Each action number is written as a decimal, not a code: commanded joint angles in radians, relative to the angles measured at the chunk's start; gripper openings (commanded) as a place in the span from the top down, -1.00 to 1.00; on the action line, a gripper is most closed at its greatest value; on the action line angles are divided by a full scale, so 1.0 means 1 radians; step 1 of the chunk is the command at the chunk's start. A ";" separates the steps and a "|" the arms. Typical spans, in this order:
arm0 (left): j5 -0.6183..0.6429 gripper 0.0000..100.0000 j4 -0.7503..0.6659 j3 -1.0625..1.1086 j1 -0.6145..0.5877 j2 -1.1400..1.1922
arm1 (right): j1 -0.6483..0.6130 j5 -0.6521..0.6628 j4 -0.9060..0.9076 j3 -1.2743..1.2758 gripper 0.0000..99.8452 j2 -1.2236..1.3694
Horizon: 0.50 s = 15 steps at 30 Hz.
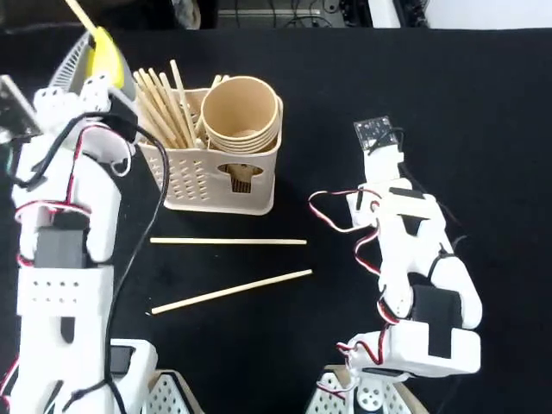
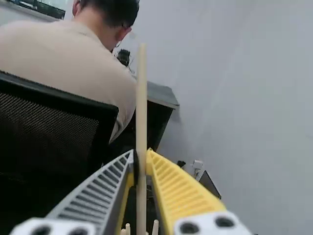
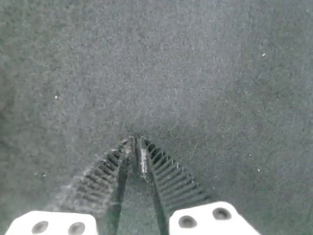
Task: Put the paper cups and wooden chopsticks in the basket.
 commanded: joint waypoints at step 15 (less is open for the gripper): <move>-0.083 0.50 0.370 0.071 0.113 0.035 | -0.015 0.008 0.002 -0.007 0.98 -0.045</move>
